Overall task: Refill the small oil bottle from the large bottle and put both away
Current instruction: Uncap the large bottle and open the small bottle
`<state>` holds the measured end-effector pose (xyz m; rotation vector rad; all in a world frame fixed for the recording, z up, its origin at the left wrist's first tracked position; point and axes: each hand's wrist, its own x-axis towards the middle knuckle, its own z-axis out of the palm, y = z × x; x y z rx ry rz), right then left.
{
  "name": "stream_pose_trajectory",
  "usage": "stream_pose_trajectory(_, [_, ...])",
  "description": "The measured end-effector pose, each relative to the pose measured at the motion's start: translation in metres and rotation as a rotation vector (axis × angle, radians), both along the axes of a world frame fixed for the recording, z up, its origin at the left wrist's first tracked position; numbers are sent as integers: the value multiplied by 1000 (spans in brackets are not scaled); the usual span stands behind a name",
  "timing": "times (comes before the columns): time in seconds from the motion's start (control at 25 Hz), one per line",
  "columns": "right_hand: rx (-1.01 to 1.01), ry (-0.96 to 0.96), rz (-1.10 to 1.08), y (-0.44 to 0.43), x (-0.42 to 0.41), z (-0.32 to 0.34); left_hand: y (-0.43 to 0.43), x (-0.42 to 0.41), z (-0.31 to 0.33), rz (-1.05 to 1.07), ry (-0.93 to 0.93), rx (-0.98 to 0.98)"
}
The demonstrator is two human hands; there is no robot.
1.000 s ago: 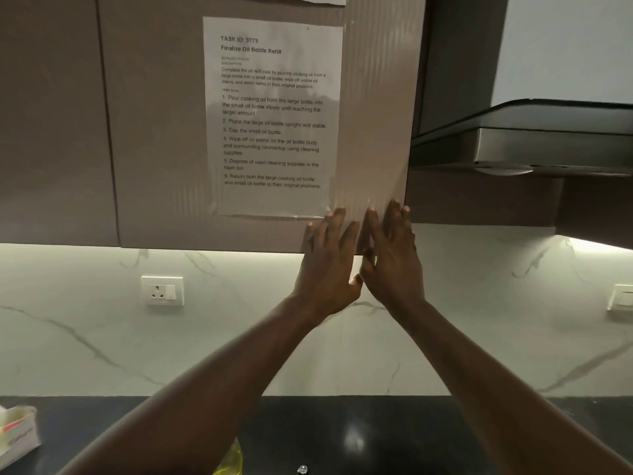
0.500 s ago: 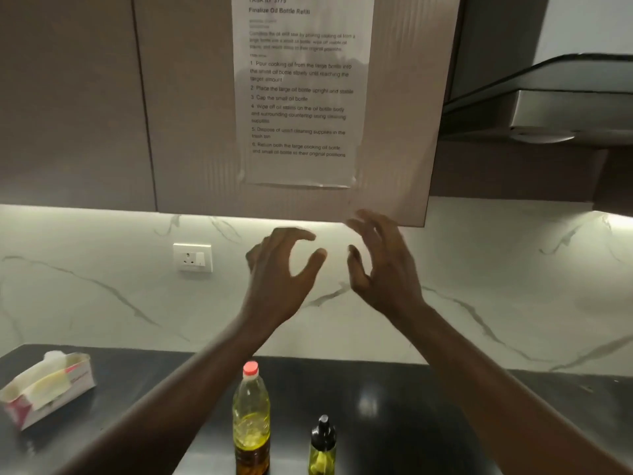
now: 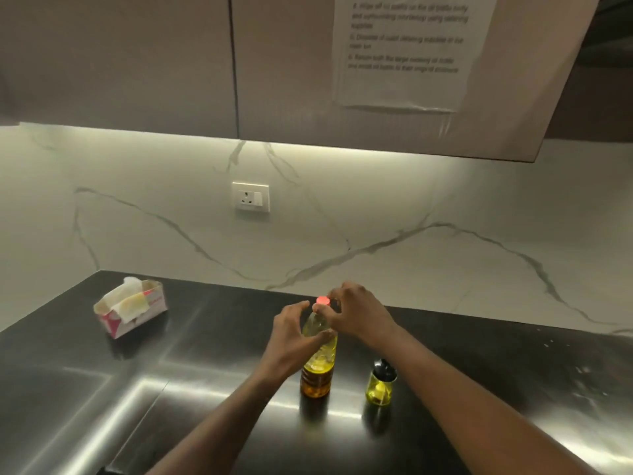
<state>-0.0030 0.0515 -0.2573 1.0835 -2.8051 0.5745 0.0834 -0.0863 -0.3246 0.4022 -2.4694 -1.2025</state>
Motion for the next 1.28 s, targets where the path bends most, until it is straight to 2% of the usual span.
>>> stream_pose_trajectory(0.24, [-8, 7, -83, -29, -6, -15, -1, -22, -27, 32, 68, 94])
stream_pose_trajectory(0.4, [10, -11, -126, -42, -16, -13, 1, -27, -32, 101, 62, 63])
stream_pose_trajectory(0.72, [248, -63, 161, -37, -32, 13, -6, -32, -33, 70, 79, 60])
stream_pose_trajectory(0.84, [211, -73, 141, -38, -31, 14, -7, -33, -34, 57, 93, 63])
stream_pose_trajectory(1.0, [265, 50, 19, -49, -25, 4, -10, -33, -37, 30, 89, 42])
stream_pose_trajectory(1.12, [236, 13, 59, -51, -25, 6, -11, -34, -38, 34, 82, 38])
stream_pose_trajectory(1.28, [88, 8, 91, -42, -23, 18, -13, -34, -37, 14, 45, 45])
